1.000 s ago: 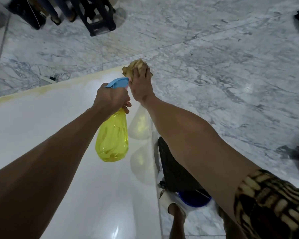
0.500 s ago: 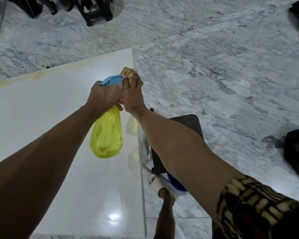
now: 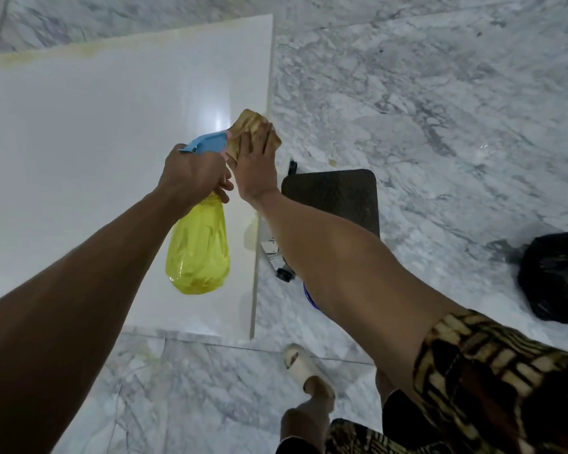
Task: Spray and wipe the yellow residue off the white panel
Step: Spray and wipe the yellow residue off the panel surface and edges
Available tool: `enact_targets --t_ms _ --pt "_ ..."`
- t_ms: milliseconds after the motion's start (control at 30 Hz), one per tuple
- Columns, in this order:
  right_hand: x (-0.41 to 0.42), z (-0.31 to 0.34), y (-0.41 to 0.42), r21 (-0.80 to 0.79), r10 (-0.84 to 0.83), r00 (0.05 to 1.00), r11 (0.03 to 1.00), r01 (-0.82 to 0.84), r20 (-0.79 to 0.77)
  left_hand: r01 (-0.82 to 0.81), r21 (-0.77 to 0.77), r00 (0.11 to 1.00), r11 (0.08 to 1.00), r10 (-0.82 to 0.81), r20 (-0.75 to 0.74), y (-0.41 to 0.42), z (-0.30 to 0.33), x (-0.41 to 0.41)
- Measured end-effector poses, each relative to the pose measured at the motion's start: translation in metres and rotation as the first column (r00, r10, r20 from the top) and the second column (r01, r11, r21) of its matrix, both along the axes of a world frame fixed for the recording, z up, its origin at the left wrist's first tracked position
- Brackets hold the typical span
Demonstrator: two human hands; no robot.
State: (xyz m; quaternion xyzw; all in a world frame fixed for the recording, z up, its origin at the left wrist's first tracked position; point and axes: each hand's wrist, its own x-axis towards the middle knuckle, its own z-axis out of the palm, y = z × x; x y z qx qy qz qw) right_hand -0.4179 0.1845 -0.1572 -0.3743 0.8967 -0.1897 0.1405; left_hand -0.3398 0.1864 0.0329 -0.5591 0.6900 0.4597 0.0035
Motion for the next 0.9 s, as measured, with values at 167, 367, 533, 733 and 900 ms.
enact_targets --t_ms 167,367,533,733,900 --pt "0.035 -0.002 0.022 0.047 -0.014 0.999 0.999 0.016 -0.044 0.045 0.023 0.999 0.999 -0.045 -0.012 0.012 -0.007 0.047" --pt "0.083 0.016 0.060 0.055 -0.053 0.994 0.997 0.059 -0.097 0.117 0.026 0.992 0.993 -0.115 -0.060 0.027 -0.003 0.109" --pt "0.125 0.028 0.087 0.124 -0.020 0.995 0.992 0.031 -0.093 0.144 0.018 0.988 0.989 -0.143 -0.053 0.034 0.004 0.155" --pt "0.141 0.033 0.110 0.083 0.050 0.993 0.996 -0.041 -0.103 0.117 0.006 0.992 0.993 -0.116 -0.055 0.055 0.004 0.189" --pt "0.138 0.026 0.113 -0.011 0.055 0.996 0.998 -0.055 -0.065 0.070 0.012 0.996 0.998 -0.069 -0.059 0.081 0.003 0.192"
